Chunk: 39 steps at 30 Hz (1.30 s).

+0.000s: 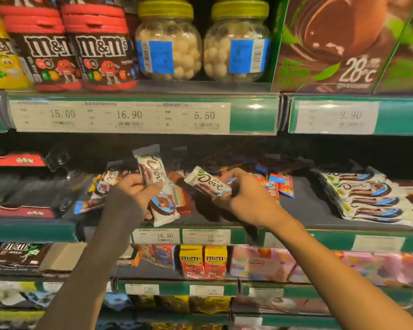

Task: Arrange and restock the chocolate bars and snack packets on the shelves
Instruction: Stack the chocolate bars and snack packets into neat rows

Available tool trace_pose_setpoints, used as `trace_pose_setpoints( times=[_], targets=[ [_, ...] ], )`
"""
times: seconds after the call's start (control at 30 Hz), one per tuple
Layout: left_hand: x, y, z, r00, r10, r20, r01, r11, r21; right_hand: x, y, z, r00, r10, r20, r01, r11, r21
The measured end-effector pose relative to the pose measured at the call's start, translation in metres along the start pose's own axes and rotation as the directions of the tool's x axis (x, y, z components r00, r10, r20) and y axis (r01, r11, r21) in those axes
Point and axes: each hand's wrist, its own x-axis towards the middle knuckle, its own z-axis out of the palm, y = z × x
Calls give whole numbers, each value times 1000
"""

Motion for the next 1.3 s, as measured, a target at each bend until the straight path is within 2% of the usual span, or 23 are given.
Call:
trace_pose_setpoints(
  times=[0.13,0.2,0.3,0.43,0.57,0.73,0.87,1.03,1.17,1.3],
  targets=[
    [-35,11,47,994,32,104,-14,986,-165,-26,29,-45,998,55,-2,-55,987,150],
    [-56,19,78,989,43,143,0,958,-285,-43,44,-71,998,65,-15,-62,986,152],
    [-70,33,130,987,-16,163,80,914,-397,-67,62,-113,997,66,-51,-58,988,140],
    [-82,56,192,977,-102,187,186,839,-511,-93,83,-175,991,60,-117,-59,998,15],
    [-91,74,241,947,-171,273,296,796,-528,-102,114,-236,978,54,-204,-84,987,-139],
    [-93,87,283,939,-173,297,309,802,-511,-94,150,-291,986,6,-165,-51,962,-267],
    [-89,88,297,947,-211,244,313,781,-541,-80,163,-311,995,-24,-92,-13,925,-381],
    [-84,84,297,943,-231,240,331,727,-601,-54,170,-313,996,86,8,-71,871,-487],
    [-76,79,296,944,-193,268,322,711,-625,-40,172,-296,997,43,68,-15,927,-374],
    [-69,75,294,948,-178,265,312,693,-650,-34,184,-284,998,10,62,9,954,-301]
  ],
)
